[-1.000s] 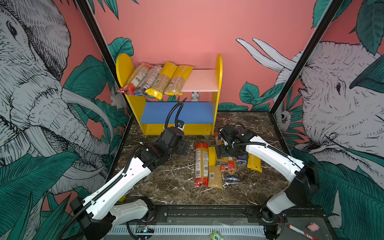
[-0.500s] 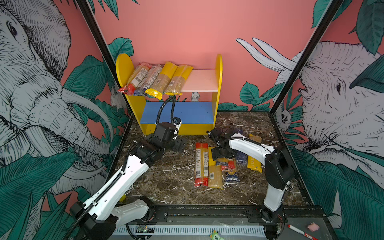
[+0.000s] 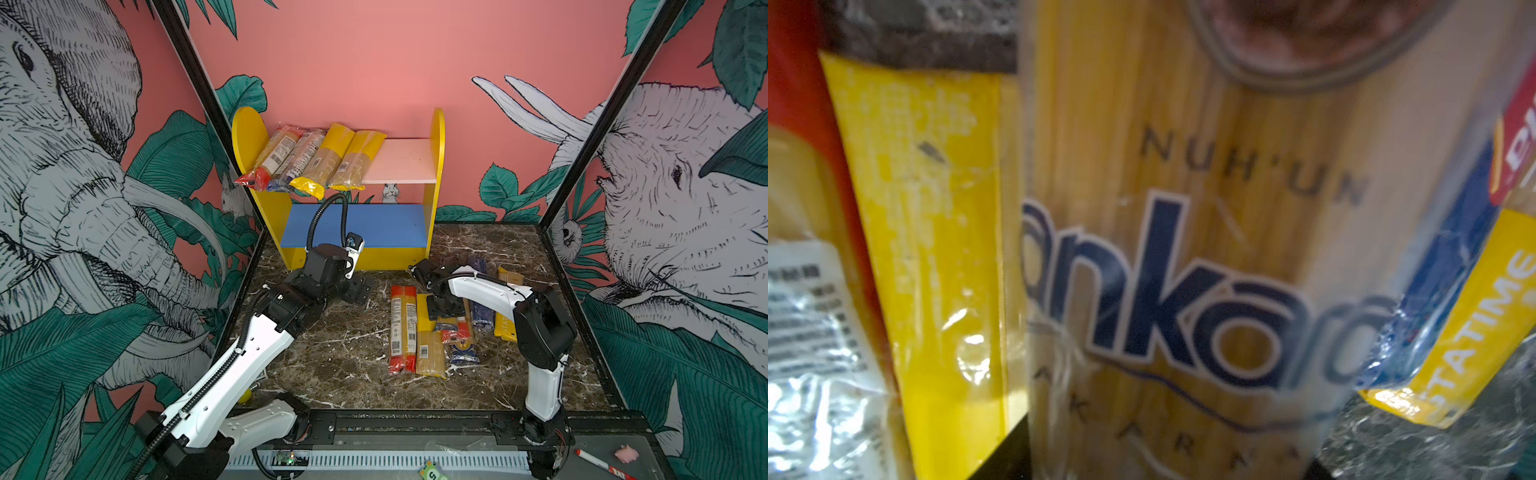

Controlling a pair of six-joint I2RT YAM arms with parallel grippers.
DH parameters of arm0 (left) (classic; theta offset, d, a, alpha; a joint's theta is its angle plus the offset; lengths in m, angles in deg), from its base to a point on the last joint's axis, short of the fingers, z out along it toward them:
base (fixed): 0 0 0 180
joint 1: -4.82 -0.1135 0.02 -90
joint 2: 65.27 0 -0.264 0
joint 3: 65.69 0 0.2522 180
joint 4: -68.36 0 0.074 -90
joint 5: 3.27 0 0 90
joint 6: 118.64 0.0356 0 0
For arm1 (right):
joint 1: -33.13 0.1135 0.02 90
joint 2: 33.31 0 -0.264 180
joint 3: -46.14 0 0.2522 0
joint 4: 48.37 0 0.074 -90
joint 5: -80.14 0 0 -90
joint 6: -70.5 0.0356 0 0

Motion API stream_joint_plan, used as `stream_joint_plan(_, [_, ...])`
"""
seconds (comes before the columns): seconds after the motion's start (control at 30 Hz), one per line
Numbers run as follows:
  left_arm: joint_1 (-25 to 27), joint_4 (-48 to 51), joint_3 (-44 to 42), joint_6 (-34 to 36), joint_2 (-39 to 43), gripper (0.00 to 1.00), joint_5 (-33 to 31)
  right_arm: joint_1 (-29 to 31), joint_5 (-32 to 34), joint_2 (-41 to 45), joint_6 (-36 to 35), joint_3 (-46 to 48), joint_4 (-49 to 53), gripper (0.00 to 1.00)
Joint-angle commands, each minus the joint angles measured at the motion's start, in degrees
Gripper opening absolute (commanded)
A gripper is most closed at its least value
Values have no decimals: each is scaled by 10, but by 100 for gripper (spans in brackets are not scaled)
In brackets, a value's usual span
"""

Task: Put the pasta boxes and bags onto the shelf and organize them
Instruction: 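Lower the right gripper onto the Ankara spaghetti bag and grasp it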

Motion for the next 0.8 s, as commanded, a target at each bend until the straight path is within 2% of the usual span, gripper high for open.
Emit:
stream_joint_plan(0.0, [-3,1,14,7,-5,99,0,2,2,22,19,29,15,49])
stream_joint_plan(0.1, [-3,1,20,2,-9,99,1,1,-5,42,14,40,13,36])
stream_joint_plan(0.17, [-3,2,23,1,-9,99,-1,0,-20,55,9,46,11,23])
stream_joint_plan(0.3, [-3,4,23,1,-3,99,-7,-2,-57,85,0,61,-1,7])
stream_joint_plan(0.47, [-3,10,7,10,19,99,-31,-2,-83,155,-15,67,15,3])
stream_joint_plan(0.77, [-3,11,-25,-23,33,99,-51,-2,-103,296,-28,69,65,0])
